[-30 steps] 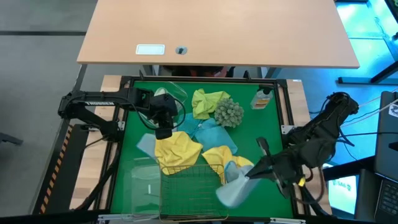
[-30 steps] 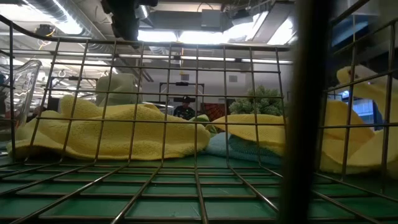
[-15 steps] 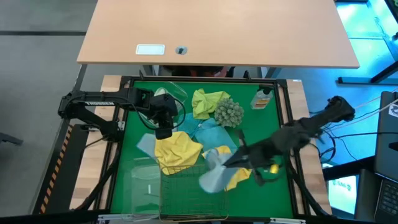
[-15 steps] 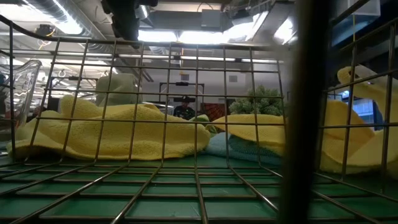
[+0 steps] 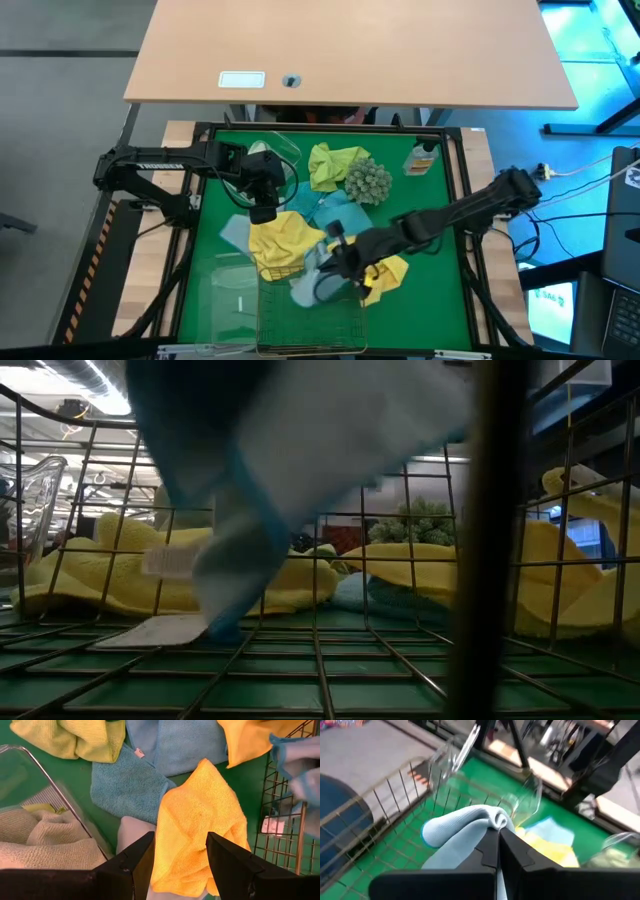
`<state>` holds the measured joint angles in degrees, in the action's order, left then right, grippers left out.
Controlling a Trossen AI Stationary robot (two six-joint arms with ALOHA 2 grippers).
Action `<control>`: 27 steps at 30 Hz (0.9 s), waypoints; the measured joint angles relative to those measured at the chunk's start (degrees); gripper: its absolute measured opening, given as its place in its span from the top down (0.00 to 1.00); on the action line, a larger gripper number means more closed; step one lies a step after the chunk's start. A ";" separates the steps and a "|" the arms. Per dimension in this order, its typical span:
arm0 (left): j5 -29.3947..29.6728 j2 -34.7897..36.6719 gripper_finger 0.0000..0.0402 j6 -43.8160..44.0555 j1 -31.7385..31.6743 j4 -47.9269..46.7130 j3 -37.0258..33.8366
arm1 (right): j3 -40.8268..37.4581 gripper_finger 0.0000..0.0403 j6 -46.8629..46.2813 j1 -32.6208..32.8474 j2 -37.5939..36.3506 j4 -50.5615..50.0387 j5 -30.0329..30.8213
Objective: Sort microfiber towel by color & place in baskets
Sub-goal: Put the bottom light blue microfiber towel into the wire basket
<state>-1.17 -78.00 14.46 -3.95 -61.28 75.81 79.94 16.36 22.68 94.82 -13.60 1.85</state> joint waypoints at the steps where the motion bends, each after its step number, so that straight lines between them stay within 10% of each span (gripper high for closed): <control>1: 0.00 0.00 0.57 0.00 0.00 -0.02 0.00 | 0.00 0.99 0.00 -0.31 0.80 -0.06 -0.03; 27: -1.24 0.00 0.57 0.49 0.00 -2.23 0.02 | -0.02 0.99 -2.49 -1.73 6.08 5.02 -15.39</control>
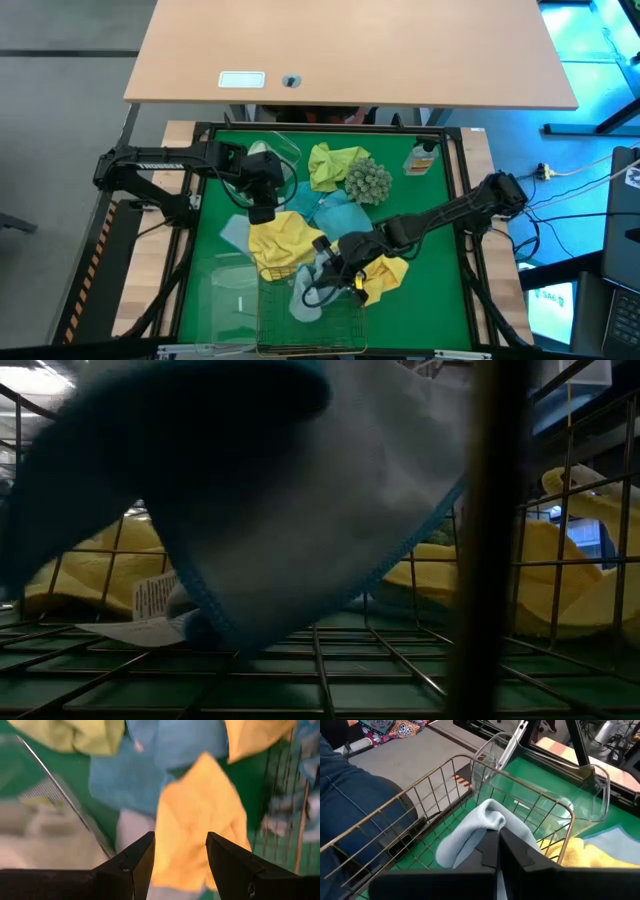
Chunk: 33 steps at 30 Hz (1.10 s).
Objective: Sort microfiber towel by color & place in baskets
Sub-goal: Put the bottom light blue microfiber towel into the wire basket
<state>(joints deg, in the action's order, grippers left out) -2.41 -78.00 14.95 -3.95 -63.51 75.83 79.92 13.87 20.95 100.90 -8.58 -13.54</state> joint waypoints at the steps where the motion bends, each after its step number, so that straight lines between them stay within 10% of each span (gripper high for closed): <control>1: -1.05 0.00 0.57 0.03 0.00 -1.38 0.00 | 0.00 0.99 -0.40 0.00 0.00 0.00 -0.02; 27: -2.17 0.00 0.57 2.63 8.37 6.66 -3.87 | -0.04 0.99 -10.97 0.04 3.34 6.18 -3.91; 33: -1.59 0.00 0.57 2.88 8.85 7.63 -3.87 | -0.04 0.86 -11.06 0.02 3.50 5.66 -3.59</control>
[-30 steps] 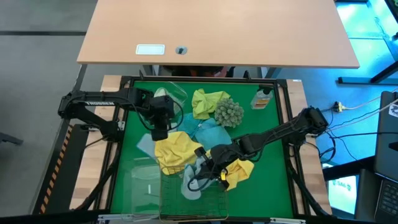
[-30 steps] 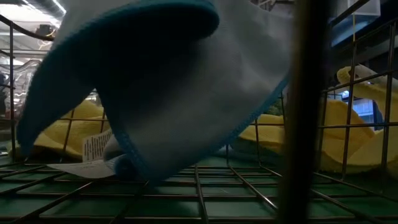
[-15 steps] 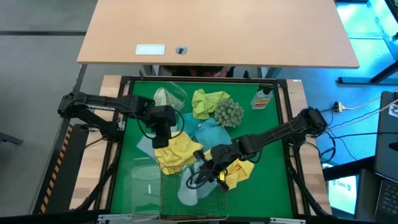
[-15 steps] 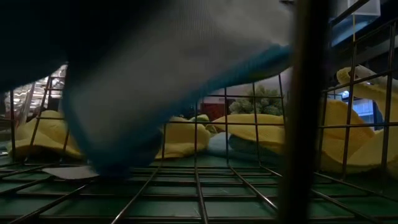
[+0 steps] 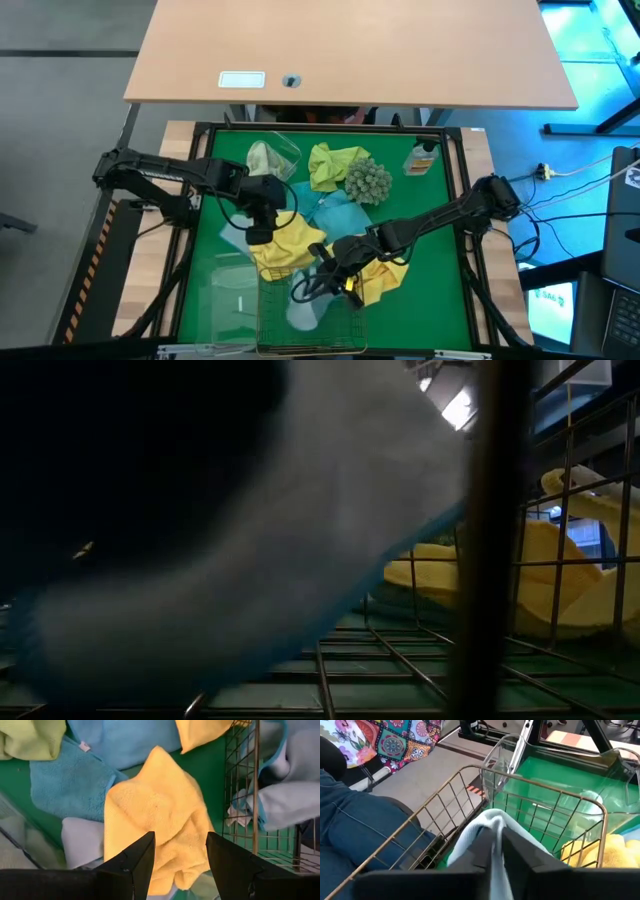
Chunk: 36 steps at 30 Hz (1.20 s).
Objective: Sort microfiber towel by color & place in baskets
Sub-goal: Put the bottom light blue microfiber towel into the wire basket, then put the left yellow microfiber towel into the bottom transparent bin
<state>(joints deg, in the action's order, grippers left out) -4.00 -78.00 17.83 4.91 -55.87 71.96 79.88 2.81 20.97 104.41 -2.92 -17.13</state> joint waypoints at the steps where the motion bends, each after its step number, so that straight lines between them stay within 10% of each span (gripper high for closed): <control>1: 0.93 0.00 0.57 0.04 0.04 0.26 0.00 | 0.00 0.82 0.00 0.00 0.01 0.00 0.01; 11: 9.27 -0.10 0.57 0.15 0.06 3.12 0.00 | 0.00 0.56 0.03 0.00 -0.09 -0.45 -0.30; 36: 14.46 -17.00 0.57 -0.46 -2.21 8.61 -0.02 | -0.94 0.54 1.90 4.63 -19.85 -44.99 10.73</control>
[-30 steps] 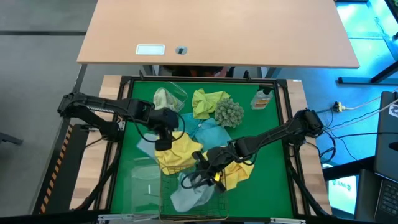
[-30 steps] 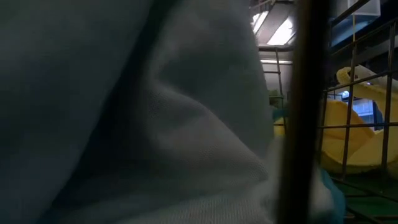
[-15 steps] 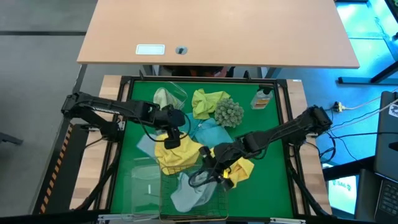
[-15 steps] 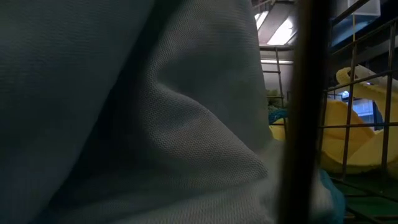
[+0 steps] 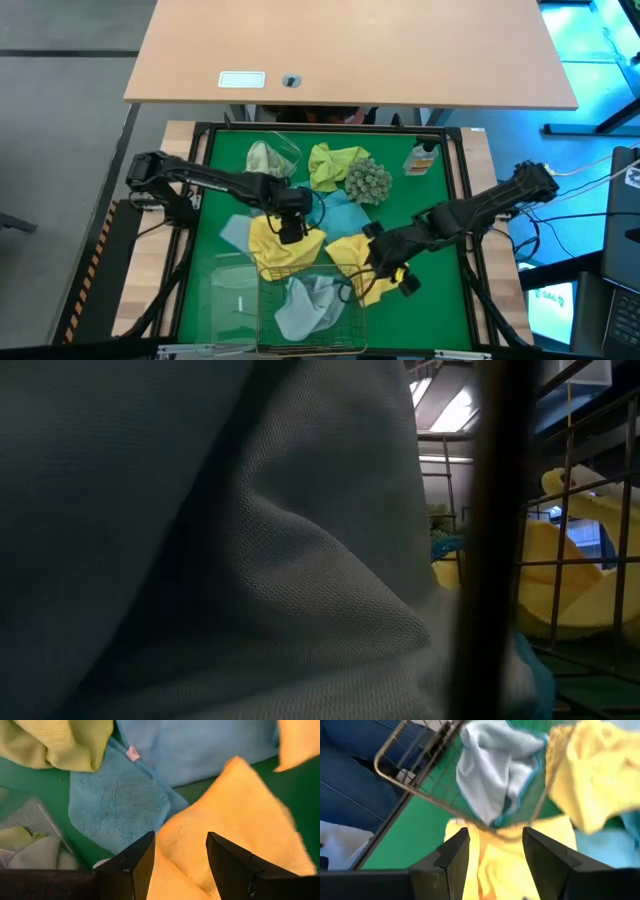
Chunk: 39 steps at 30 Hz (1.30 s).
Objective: Sort microfiber towel by color & place in baskets
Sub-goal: Put the left yellow microfiber towel into the bottom transparent bin
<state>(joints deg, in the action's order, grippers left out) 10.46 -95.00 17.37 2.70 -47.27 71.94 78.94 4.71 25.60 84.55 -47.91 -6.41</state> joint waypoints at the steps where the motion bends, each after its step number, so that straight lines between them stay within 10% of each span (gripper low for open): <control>1: 1.07 -0.37 0.57 0.00 -0.22 -0.06 0.00 | -1.17 0.54 -0.48 0.18 -1.17 -0.54 0.58; 15: -0.88 -1.38 0.57 0.17 -2.28 -1.07 -0.09 | -31.52 0.54 -14.46 1.01 -19.39 16.55 10.53; 28: -0.94 -1.38 0.58 1.60 -1.95 -0.01 -4.39 | -39.85 0.54 -19.34 1.03 -19.80 25.81 10.53; 39: -0.91 -1.38 0.90 3.15 -1.95 0.24 -4.39 | -39.89 0.54 -19.26 1.01 -19.80 28.18 11.55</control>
<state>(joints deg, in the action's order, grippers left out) 9.54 -96.38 20.51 0.75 -47.03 67.55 39.05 -14.55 26.61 64.75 -19.73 5.15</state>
